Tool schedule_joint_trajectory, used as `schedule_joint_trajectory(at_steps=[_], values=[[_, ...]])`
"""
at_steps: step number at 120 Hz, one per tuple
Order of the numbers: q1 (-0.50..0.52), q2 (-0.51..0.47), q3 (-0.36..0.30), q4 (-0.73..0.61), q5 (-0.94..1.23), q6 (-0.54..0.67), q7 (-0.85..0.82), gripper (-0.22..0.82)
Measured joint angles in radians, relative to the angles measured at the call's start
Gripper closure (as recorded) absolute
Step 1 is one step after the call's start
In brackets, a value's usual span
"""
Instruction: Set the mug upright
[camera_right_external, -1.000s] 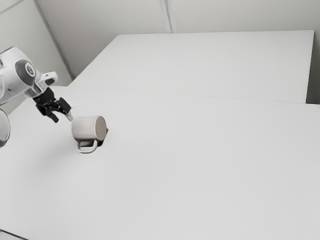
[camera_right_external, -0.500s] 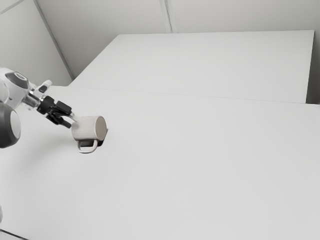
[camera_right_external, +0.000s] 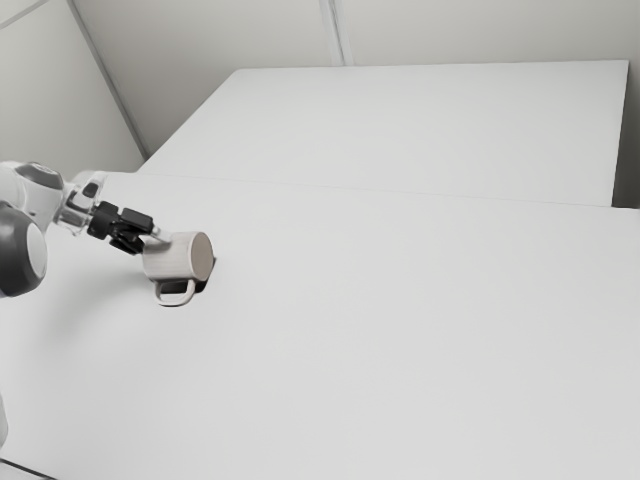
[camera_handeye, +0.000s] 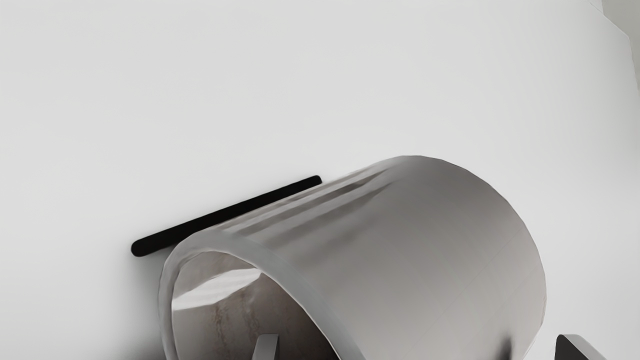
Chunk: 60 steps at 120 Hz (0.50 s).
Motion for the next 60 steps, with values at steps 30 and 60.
schedule_joint_trajectory(at_steps=[30,60], values=[[-0.001,-0.001,-0.008,-0.021,-0.047,-0.004,0.001,0.04],[-0.002,-0.021,-0.016,-0.023,-0.025,-0.017,-0.02,0.2]])
